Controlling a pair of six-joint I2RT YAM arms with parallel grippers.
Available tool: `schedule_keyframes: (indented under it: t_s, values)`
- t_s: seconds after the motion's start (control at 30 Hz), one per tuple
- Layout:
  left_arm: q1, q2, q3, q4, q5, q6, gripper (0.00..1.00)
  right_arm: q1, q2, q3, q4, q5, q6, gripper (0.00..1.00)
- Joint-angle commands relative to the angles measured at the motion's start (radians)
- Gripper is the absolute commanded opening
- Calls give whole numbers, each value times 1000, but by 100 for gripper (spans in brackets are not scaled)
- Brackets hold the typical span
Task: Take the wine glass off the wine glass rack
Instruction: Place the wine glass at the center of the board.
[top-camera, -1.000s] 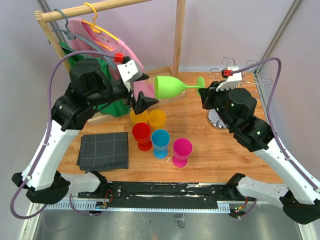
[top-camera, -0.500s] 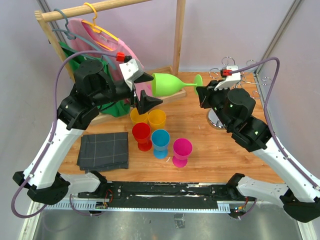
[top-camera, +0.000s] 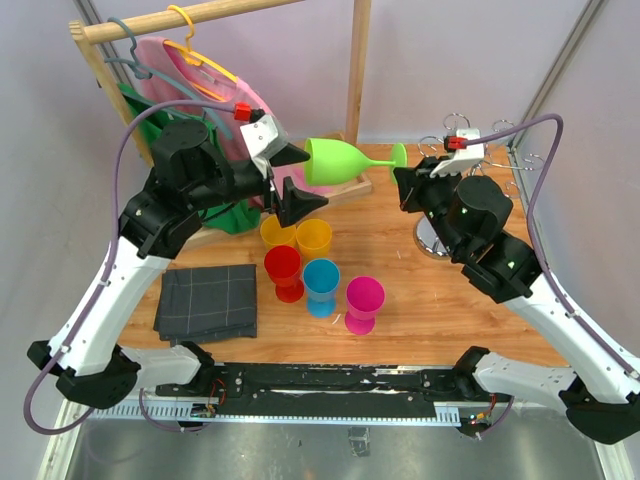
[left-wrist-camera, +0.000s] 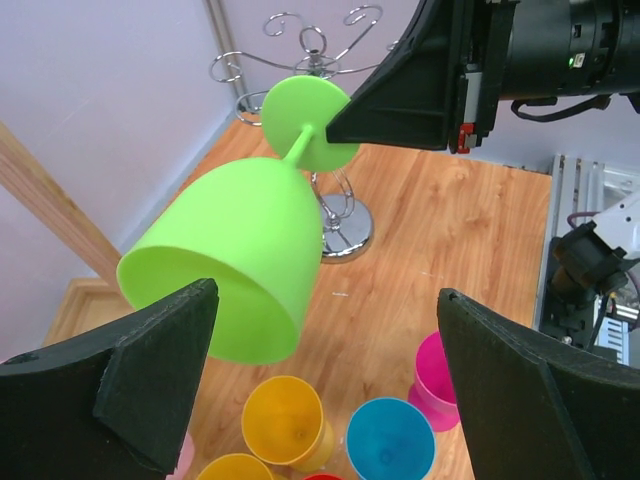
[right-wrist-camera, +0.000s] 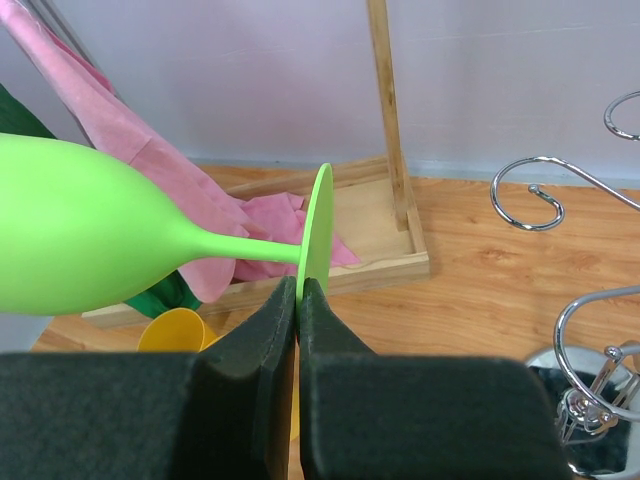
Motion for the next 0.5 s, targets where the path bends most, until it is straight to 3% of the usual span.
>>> schedule_keyframes:
  t_s: [0.0, 0.3, 0.4, 0.47]
  values:
    - [2, 27, 6, 71, 49, -26, 95, 22, 2, 28, 42, 7, -11, 1]
    - [1, 60, -4, 133, 87, -80, 91, 27, -10, 28, 42, 16, -16, 1]
    - [0, 68, -11, 150, 98, -97, 79, 29, -16, 27, 42, 18, -19, 1]
    - [-1, 74, -13, 166, 103, -113, 62, 30, -17, 27, 43, 12, -22, 1]
